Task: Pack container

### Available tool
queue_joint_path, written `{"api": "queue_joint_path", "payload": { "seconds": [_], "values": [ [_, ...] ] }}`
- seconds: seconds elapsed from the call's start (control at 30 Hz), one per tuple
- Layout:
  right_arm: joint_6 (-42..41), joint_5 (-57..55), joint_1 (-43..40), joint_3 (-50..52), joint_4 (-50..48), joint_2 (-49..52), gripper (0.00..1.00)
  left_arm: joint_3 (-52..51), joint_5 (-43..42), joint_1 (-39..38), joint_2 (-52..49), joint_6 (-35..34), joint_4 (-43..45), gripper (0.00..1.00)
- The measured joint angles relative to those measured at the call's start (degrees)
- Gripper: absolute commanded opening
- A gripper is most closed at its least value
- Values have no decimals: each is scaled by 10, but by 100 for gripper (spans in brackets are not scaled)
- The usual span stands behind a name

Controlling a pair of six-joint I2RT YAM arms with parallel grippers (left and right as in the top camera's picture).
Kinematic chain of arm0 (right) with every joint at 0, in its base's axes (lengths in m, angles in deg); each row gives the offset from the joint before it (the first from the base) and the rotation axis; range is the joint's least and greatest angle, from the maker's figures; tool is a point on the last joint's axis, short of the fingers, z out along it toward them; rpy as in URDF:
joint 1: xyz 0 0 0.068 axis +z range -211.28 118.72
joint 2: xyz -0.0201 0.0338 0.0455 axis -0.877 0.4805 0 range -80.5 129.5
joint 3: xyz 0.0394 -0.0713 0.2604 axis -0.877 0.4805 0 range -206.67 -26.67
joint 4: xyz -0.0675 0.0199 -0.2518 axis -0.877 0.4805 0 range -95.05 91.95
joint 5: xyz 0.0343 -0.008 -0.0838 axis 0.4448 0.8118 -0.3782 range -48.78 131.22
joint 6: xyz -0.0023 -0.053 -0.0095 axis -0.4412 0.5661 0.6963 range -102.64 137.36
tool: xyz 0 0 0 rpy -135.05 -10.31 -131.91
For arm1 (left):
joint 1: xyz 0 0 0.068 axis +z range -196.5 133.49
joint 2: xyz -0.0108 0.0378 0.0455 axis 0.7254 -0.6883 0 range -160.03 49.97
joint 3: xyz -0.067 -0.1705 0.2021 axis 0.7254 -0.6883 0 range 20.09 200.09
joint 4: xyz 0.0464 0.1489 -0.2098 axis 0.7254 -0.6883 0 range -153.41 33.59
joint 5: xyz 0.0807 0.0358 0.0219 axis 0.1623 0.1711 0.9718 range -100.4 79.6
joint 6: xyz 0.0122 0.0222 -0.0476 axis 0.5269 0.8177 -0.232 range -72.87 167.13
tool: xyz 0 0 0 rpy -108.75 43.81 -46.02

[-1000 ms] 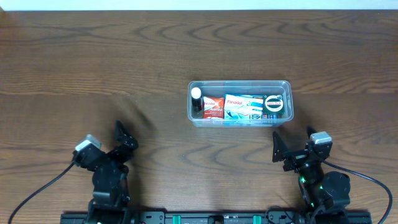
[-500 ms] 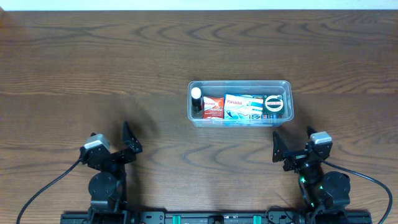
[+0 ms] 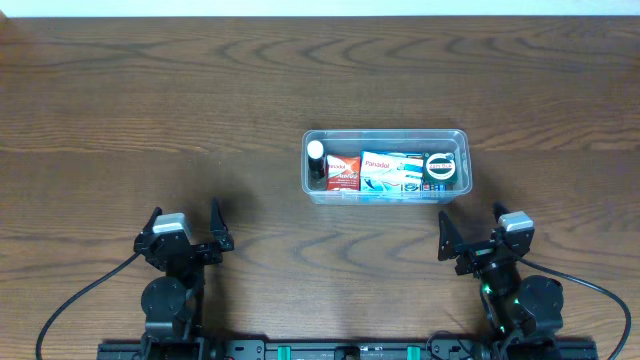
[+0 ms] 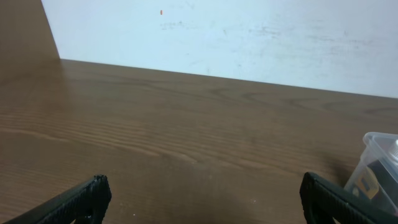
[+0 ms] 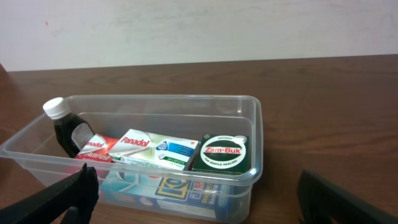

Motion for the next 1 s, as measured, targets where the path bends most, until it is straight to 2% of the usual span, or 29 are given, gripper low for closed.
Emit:
{"api": "queue_joint_path", "payload": {
  "seconds": [1.0],
  "values": [
    [0, 0, 0, 0, 0, 0, 99, 0, 0, 0, 0, 8, 0, 98]
  ]
}}
